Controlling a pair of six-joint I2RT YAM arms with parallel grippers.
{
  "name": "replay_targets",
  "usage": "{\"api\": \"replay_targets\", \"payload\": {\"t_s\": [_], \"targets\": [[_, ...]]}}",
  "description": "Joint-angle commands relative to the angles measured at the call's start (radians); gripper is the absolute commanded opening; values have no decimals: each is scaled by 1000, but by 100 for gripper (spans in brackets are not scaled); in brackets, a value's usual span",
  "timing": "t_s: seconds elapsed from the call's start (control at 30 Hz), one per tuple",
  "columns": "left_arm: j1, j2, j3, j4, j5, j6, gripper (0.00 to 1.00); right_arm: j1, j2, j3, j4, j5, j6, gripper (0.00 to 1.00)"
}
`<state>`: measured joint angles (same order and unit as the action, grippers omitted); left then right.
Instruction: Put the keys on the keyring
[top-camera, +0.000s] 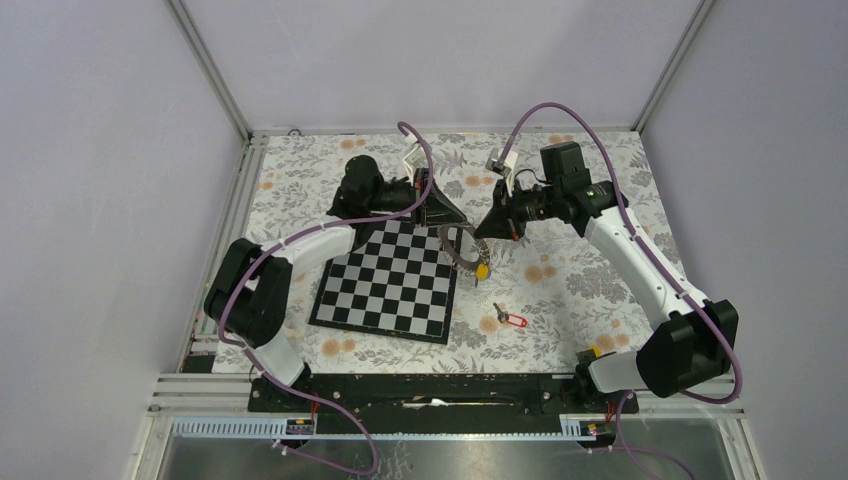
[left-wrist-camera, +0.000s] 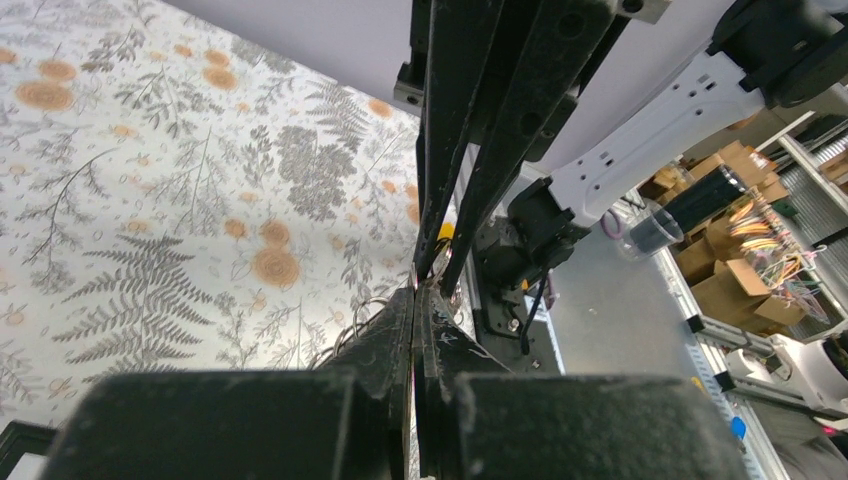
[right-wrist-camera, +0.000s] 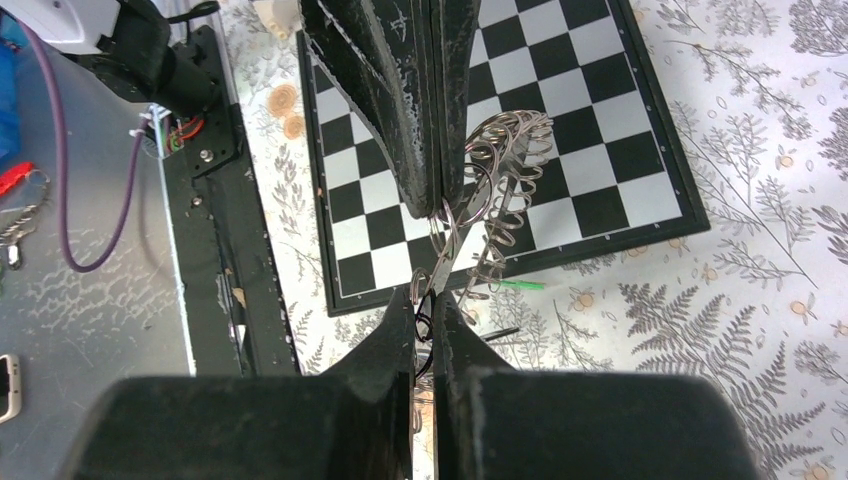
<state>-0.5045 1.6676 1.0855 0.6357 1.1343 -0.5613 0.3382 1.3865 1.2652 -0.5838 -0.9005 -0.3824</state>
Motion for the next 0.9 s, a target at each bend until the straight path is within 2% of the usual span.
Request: {"api": "replay_targets", "payload": {"t_s": [0.0, 0.2, 0.47, 0.63, 0.87], "targets": [[2, -64, 99, -287, -38, 248, 0, -4, -37, 20, 12, 30, -10, 0], [-21, -66, 146, -408, -112, 317, 0, -4, -26, 23, 19, 23, 2, 0], [-82, -37, 267, -629, -296, 377, 0, 0, -22, 17, 40, 71, 30, 0], [-99, -24, 322, -716, -400, 393, 0, 5, -22, 13, 46, 97, 34, 0], [-118, -22, 337, -775, -463, 425, 0, 5, -20, 14, 50, 108, 40, 0]]}}
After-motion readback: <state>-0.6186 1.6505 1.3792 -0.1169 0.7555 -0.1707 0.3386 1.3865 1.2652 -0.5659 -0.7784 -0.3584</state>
